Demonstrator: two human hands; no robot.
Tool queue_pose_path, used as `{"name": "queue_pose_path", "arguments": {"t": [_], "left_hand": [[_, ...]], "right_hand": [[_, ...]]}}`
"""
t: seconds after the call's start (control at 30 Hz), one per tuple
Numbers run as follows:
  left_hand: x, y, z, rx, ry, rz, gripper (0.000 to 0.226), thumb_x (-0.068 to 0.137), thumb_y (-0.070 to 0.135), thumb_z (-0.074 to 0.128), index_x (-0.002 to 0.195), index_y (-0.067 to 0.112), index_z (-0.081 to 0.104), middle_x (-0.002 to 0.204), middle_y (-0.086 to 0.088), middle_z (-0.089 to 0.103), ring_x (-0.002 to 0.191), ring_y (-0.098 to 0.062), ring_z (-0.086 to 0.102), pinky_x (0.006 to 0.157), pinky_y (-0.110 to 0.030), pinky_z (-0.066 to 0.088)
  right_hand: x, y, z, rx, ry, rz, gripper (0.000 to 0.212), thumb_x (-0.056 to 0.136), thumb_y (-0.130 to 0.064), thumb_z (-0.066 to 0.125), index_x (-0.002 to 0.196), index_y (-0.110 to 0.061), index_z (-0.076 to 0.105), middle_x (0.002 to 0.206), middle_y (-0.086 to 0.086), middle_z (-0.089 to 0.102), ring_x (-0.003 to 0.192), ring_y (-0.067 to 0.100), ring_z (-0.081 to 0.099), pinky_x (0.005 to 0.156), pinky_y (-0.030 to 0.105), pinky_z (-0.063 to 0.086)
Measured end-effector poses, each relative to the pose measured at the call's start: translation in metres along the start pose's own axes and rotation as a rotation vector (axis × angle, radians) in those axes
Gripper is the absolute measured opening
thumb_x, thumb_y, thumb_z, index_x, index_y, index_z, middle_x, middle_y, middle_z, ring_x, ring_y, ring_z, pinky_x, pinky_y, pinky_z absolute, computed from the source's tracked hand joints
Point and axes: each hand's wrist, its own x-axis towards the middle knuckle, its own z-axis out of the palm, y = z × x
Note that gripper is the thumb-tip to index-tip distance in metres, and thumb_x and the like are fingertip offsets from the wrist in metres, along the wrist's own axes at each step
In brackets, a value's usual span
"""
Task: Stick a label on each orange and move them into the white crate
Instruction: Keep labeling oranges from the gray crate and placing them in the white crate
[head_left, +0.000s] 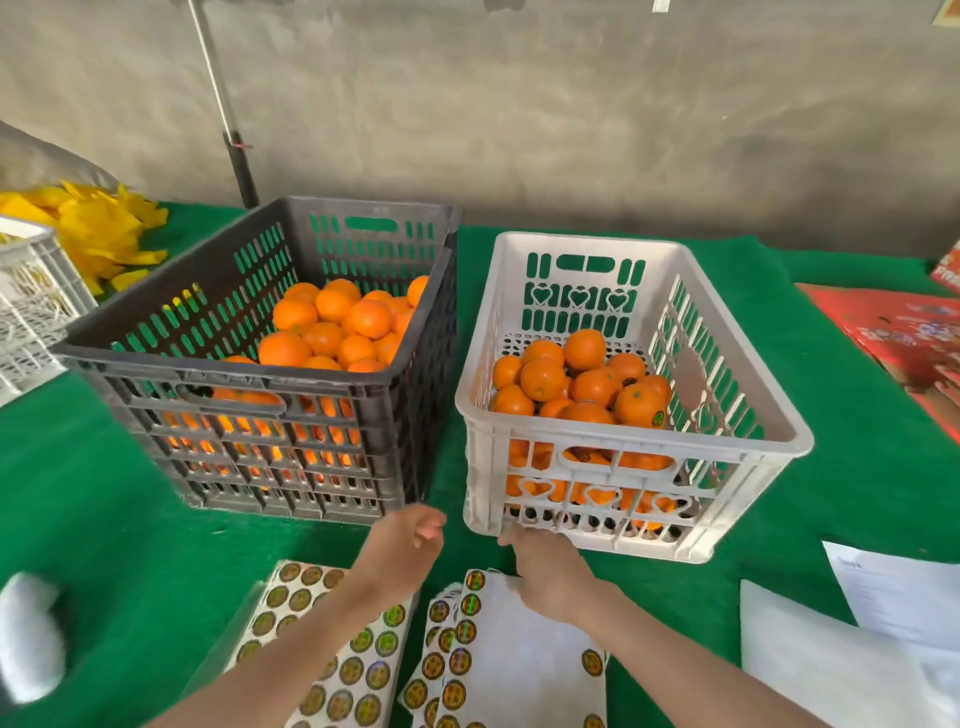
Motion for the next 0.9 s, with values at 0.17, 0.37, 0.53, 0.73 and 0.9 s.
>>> {"name": "queue_pose_path", "arguments": {"t": [0.17, 0.37, 0.53, 0.73, 0.9], "left_hand": [[0.002, -0.014, 0.030, -0.101, -0.140, -0.177, 0.041, 0.093, 0.002, 0.046, 0.133, 0.007, 0.053, 0.132, -0.009, 0.058, 0.120, -0.022, 0.055, 0.108, -0.038, 0.041], [0.013, -0.011, 0.038, -0.228, -0.146, -0.261, 0.044, 0.091, 0.003, 0.054, 0.134, 0.003, 0.050, 0.123, -0.011, 0.062, 0.108, -0.023, 0.060, 0.098, -0.033, 0.048], [0.016, -0.001, 0.039, -0.304, -0.194, -0.298, 0.012, 0.086, 0.010, 0.067, 0.096, 0.005, 0.070, 0.052, 0.006, 0.062, 0.051, -0.007, 0.054, 0.056, -0.018, 0.047], [0.015, 0.002, 0.043, -0.259, -0.023, -0.292, 0.019, 0.081, 0.013, 0.074, 0.067, 0.008, 0.063, 0.055, 0.001, 0.060, 0.049, -0.008, 0.056, 0.047, -0.017, 0.045], [0.010, 0.008, 0.036, -0.544, -0.117, -0.391, 0.012, 0.088, 0.010, 0.067, 0.080, 0.000, 0.065, 0.062, -0.009, 0.069, 0.050, -0.015, 0.065, 0.047, -0.021, 0.049]], "right_hand": [[-0.004, 0.000, 0.006, 0.005, -0.118, 0.047, 0.085, 0.076, -0.044, 0.069, 0.145, -0.016, 0.029, 0.148, 0.007, 0.037, 0.135, 0.028, 0.034, 0.110, 0.039, 0.029], [-0.011, 0.001, 0.000, 0.120, 0.160, -0.011, 0.054, 0.085, -0.006, 0.057, 0.136, -0.015, 0.044, 0.131, 0.008, 0.055, 0.119, 0.028, 0.051, 0.097, 0.031, 0.040], [-0.018, 0.005, -0.005, 0.261, 0.267, -0.070, 0.047, 0.087, -0.003, 0.052, 0.132, -0.016, 0.048, 0.113, 0.008, 0.061, 0.106, 0.023, 0.055, 0.087, 0.028, 0.042], [-0.031, -0.003, 0.006, 0.253, 0.561, -0.182, 0.020, 0.085, -0.018, 0.065, 0.104, -0.011, 0.068, 0.107, 0.007, 0.060, 0.105, 0.022, 0.052, 0.091, 0.026, 0.036], [-0.035, -0.022, 0.013, 0.308, 0.582, -0.119, 0.023, 0.087, -0.028, 0.062, 0.103, -0.015, 0.073, 0.102, 0.006, 0.061, 0.103, 0.018, 0.053, 0.086, 0.022, 0.040]]}}
